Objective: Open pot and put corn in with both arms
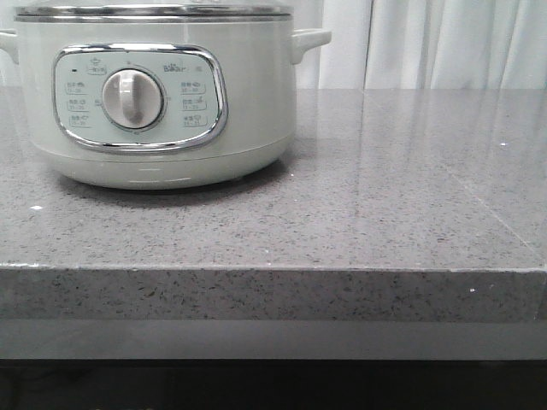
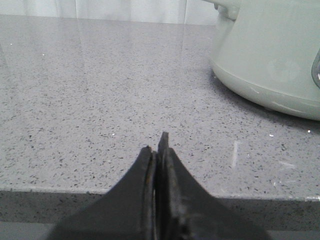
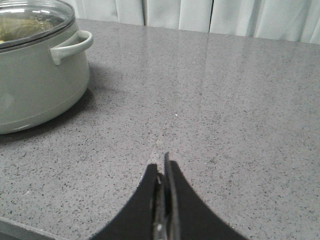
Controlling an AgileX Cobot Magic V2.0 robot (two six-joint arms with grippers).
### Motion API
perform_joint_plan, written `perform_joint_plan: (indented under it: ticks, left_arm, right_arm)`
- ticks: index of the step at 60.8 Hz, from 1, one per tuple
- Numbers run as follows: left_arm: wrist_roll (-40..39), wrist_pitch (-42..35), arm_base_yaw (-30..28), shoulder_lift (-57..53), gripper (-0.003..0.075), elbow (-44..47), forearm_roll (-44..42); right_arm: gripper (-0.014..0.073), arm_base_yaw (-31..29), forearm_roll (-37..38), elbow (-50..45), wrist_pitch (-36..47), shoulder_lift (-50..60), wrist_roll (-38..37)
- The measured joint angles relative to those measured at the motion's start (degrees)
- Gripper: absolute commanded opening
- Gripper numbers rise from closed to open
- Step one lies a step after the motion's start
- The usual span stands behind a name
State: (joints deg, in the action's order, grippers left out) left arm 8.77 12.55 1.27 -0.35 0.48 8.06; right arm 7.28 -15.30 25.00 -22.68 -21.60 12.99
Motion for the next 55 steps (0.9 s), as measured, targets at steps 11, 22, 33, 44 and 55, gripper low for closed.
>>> perform_joint_plan:
  ticks: [11, 22, 33, 44, 55]
  left_arm:
    - [0.0, 0.0, 0.0, 0.0, -0.0018, 0.0, 0.0]
    - [0.0, 0.0, 0.0, 0.0, -0.0018, 0.0, 0.0]
    - [0.0, 0.0, 0.0, 0.0, -0.0018, 0.0, 0.0]
    - [0.0, 0.0, 0.0, 0.0, -0.0018, 0.0, 0.0]
    - [0.0, -0.1, 0.0, 0.0, -0.0018, 0.0, 0.0]
  right_arm:
    - [-0.0068, 0.0, 0.2, -2.0, 2.9, 0.1, 0.0]
    - [-0.0068, -1.4, 4.0, -11.7, 14.0, 3.5, -1.2]
    - [-0.0068, -5.5, 6.3, -23.5, 17.5, 12.9, -2.0]
    - [-0.0068, -8.8, 6.4, -26.6, 12.8, 21.4, -2.2]
    - [-0.0068, -9.6, 6.5, -26.6, 10.7, 22.1, -2.2]
